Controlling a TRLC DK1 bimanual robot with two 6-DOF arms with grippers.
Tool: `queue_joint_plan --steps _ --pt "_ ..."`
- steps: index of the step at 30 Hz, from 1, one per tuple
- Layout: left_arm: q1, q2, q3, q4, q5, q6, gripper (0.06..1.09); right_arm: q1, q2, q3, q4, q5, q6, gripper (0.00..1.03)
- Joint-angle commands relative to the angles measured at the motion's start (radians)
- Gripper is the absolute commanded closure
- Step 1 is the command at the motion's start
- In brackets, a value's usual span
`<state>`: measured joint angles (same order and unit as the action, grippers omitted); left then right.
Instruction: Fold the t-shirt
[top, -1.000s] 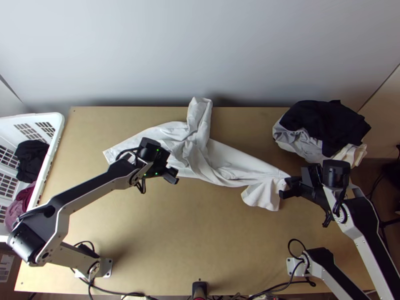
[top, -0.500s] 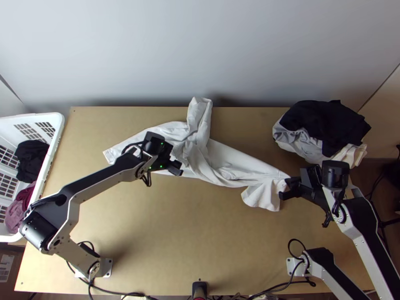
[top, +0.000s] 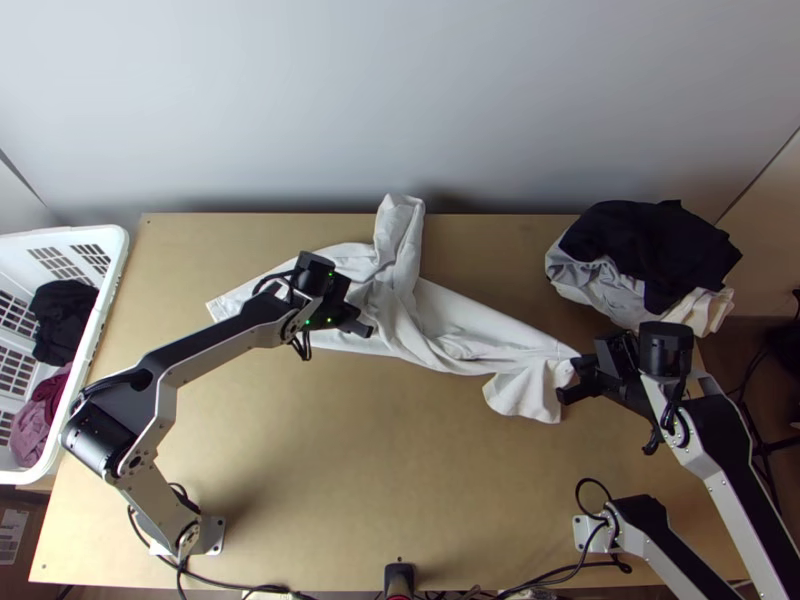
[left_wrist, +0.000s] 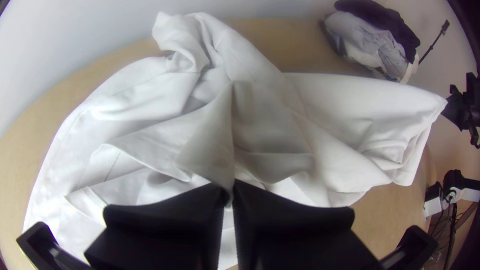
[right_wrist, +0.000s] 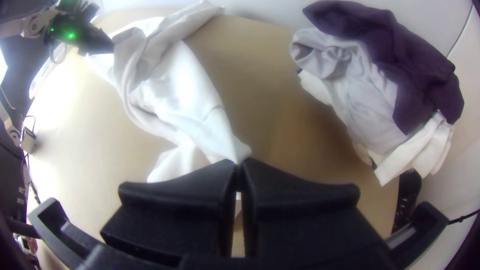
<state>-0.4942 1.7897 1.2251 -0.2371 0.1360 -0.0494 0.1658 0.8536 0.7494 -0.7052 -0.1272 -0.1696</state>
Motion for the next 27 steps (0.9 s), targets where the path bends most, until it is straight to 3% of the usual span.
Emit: queue_joint_plan --steps 1,12,20,27 --pt "0.011 0.017 0.034 -0.022 0.033 -0.01 1.05 0.005 0.002 -0.001 0.0 0.011 -0.008 1.0" --pt "0.098 -0.202 0.04 -0.165 0.134 -0.024 1.05 0.001 0.009 0.038 0.019 0.011 0.024 1.0" --pt "0.22 -0.397 0.132 -0.375 0.214 -0.018 1.05 -0.011 0.015 0.171 0.009 0.011 0.065 1.0" --pt "0.325 -0.509 0.306 -0.556 0.218 0.029 1.05 -0.011 0.015 0.315 -0.016 0.012 0.071 1.0"
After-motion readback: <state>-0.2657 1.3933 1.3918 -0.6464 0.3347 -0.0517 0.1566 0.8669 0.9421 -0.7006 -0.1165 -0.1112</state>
